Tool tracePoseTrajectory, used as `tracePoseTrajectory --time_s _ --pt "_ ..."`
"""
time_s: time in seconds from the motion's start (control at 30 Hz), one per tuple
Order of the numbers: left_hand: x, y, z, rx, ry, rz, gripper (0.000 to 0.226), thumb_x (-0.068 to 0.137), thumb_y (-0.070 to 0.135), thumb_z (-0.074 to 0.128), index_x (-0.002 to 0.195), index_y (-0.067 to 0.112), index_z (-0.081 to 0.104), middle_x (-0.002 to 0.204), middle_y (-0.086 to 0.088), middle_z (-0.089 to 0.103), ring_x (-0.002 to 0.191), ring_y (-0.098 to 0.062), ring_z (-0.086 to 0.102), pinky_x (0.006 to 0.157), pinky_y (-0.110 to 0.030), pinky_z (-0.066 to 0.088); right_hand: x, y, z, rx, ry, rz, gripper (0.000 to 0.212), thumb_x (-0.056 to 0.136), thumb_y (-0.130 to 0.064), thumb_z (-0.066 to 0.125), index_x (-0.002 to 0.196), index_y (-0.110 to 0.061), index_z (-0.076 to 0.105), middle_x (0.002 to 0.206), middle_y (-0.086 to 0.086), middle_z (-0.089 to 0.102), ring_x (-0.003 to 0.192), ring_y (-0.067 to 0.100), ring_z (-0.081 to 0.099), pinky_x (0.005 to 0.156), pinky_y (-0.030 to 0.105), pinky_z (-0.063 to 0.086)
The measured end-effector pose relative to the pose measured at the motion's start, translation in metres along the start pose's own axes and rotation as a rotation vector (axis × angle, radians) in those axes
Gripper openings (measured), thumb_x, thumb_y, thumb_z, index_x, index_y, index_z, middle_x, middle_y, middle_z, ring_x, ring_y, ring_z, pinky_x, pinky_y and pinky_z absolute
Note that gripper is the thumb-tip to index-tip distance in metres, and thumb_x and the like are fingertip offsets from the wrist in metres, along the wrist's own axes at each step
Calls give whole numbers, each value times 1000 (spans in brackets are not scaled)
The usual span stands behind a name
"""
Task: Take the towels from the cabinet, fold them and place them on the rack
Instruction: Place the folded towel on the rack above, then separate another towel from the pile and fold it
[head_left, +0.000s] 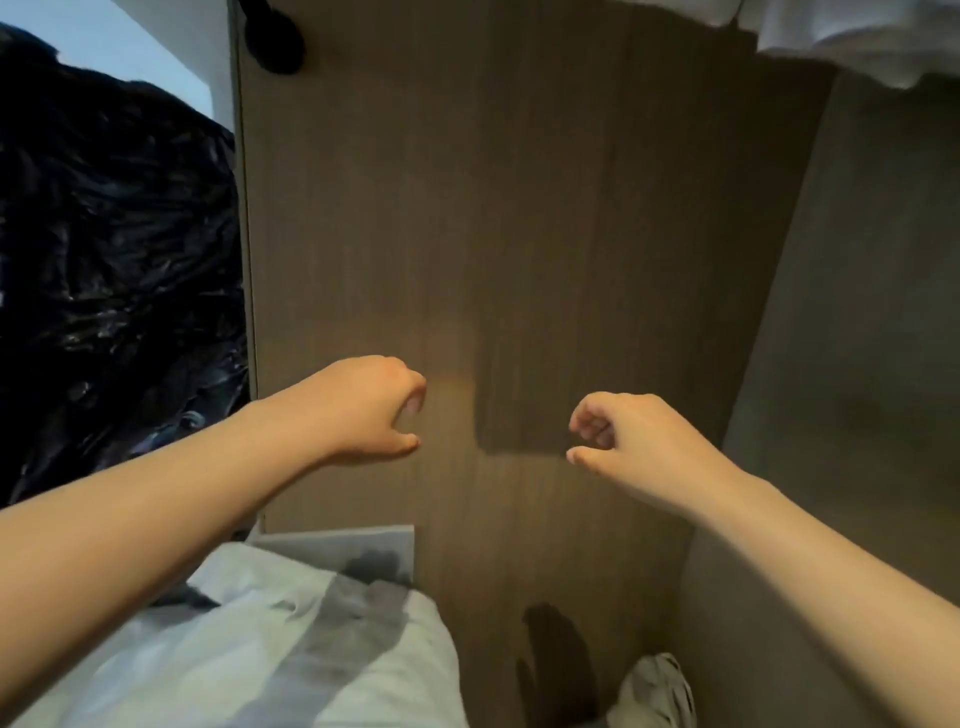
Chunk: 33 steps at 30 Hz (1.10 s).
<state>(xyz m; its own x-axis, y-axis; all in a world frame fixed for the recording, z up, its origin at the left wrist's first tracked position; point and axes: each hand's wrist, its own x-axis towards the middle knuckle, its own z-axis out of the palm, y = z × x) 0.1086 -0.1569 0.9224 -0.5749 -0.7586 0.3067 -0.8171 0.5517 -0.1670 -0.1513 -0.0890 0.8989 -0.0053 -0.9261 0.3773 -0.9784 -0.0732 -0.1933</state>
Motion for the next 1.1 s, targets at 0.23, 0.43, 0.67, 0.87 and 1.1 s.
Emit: tracePoseTrajectory --time_s 0.23,0.43,0.67,0.87,1.1 --pt "-35 30 94 -88 -220 -9 36 87 42 61 117 21 57 117 0 61 106 -20 57 84 -29 45 -38 20 66 -100 -229 9 33 89 -42 67 118 -27 61 115 -4 66 106 16 61 90 35 53" --pt "-69 74 161 -182 -386 -62 38 88 40 59 121 20 56 122 1 60 112 -20 56 90 -31 46 -72 49 112 -77 -414 -5 32 90 -41 65 118 -27 60 111 -5 65 104 16 59 82 29 48" --pt "-111 121 218 -298 -518 -198 36 89 40 57 122 23 57 123 3 58 111 -17 55 86 -24 42 -107 75 169 -31 -572 -68 29 91 -38 63 117 -26 58 108 -6 64 101 15 57 79 31 50" --pt "-146 132 248 -309 -631 -271 37 88 40 58 121 24 57 125 2 58 114 -19 55 92 -29 45 -130 77 210 -10 -649 -101 25 91 -39 63 112 -27 58 106 -7 63 94 14 58 70 26 44" --pt "-173 116 268 -330 -712 -312 39 89 43 57 124 27 55 126 3 56 114 -17 54 95 -30 44 -140 58 241 44 -677 -86 21 92 -36 62 110 -27 61 105 -6 65 93 12 61 78 26 50"
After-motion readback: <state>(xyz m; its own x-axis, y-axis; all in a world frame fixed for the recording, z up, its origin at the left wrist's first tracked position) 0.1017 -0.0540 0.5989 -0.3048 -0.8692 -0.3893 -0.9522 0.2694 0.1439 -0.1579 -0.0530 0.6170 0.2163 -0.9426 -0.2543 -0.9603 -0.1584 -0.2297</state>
